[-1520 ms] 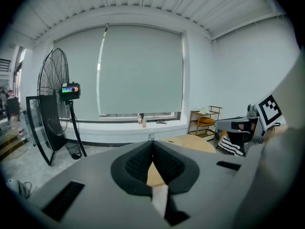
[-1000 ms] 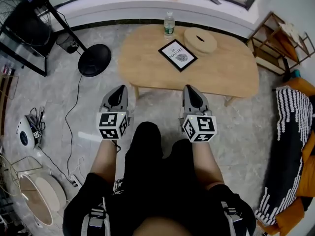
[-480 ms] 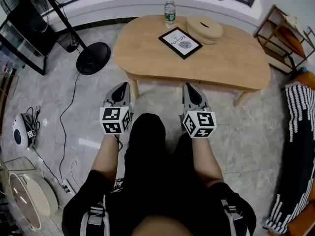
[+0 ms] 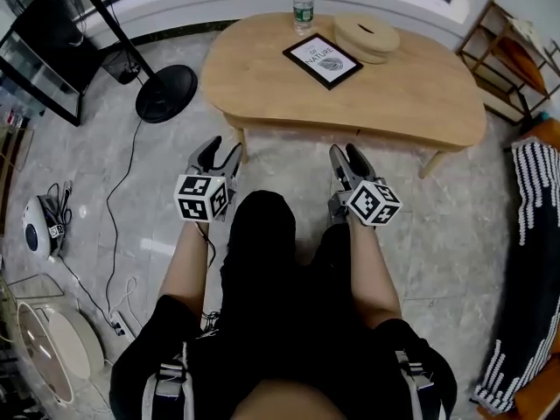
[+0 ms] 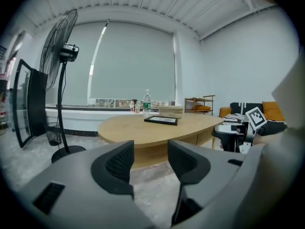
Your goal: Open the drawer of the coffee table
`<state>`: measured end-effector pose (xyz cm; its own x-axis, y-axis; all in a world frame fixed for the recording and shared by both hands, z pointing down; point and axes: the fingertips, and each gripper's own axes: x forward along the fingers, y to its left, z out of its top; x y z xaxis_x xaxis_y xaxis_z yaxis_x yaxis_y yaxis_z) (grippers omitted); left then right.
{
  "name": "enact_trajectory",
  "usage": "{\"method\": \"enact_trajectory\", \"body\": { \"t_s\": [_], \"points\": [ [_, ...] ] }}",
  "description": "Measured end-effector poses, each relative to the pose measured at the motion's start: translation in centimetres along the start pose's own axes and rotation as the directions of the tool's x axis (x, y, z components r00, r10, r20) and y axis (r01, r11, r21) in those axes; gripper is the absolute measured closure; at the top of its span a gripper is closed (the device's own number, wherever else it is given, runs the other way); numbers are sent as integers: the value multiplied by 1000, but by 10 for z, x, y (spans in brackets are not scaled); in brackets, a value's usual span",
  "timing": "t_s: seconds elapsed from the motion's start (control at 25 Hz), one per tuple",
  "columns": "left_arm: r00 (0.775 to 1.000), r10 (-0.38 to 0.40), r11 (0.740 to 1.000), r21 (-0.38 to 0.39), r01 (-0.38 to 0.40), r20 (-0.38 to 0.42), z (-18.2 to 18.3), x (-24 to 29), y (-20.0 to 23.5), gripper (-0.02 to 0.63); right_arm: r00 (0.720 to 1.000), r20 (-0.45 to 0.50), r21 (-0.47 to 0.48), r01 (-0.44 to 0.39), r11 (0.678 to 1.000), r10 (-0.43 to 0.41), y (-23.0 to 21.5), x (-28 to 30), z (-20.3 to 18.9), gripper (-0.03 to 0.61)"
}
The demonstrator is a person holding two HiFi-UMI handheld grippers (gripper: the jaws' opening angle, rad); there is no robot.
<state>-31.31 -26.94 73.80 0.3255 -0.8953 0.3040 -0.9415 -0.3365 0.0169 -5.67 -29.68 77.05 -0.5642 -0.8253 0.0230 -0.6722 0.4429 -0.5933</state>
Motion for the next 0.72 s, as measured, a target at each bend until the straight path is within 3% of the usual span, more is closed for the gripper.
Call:
{"method": "enact_trajectory", "body": {
  "t_s": [0.2, 0.56, 0.72],
  "points": [
    [1000, -22, 999, -41, 22, 0, -15, 18, 25, 385, 999, -39, 78, 30, 996, -27, -51, 10, -26, 281],
    [996, -21, 999, 41, 25, -91, -59, 84, 78, 385, 990, -110, 118, 101, 988, -88, -125, 45, -62, 275],
    [989, -39, 999, 23, 43, -142, -76, 112, 99, 382, 981, -144, 101, 142, 985, -127, -146, 60, -69, 275]
  ]
}}
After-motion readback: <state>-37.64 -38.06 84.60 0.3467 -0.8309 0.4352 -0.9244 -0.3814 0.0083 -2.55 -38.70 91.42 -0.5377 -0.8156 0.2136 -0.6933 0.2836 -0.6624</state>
